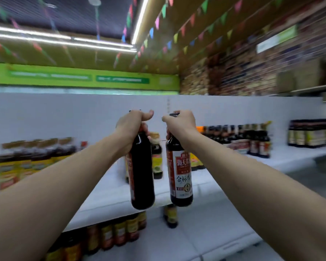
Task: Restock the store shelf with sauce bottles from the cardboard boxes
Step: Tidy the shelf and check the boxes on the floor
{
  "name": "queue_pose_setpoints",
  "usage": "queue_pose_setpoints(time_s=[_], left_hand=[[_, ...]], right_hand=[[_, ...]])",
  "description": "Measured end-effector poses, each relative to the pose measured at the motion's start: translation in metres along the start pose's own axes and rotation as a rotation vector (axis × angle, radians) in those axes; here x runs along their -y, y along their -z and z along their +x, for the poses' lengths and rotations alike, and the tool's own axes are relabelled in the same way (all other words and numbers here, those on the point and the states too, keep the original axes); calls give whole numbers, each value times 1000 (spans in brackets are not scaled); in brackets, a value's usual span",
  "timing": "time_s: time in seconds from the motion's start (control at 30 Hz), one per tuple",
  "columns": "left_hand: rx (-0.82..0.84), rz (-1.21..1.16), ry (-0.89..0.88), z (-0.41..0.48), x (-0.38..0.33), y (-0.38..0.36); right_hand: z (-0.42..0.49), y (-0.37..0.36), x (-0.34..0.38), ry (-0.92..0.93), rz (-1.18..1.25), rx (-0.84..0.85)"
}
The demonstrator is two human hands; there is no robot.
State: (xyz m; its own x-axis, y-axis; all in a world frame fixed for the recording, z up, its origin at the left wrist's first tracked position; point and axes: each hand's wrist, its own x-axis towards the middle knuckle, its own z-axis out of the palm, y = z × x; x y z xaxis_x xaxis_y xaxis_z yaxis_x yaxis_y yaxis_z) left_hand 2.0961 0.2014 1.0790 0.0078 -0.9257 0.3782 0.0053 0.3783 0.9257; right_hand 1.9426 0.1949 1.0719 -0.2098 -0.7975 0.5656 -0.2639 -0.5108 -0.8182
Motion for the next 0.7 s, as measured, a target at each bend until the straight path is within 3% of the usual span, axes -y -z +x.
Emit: queue_pose_setpoints(time_s=[0.47, 0.7], left_hand=[[445, -140, 22, 116, 74, -326], [499, -133, -7, 199, 105, -457]], right_hand=[[102, 262, -134, -43, -201, -371], [197, 356, -197, -91, -245, -438]])
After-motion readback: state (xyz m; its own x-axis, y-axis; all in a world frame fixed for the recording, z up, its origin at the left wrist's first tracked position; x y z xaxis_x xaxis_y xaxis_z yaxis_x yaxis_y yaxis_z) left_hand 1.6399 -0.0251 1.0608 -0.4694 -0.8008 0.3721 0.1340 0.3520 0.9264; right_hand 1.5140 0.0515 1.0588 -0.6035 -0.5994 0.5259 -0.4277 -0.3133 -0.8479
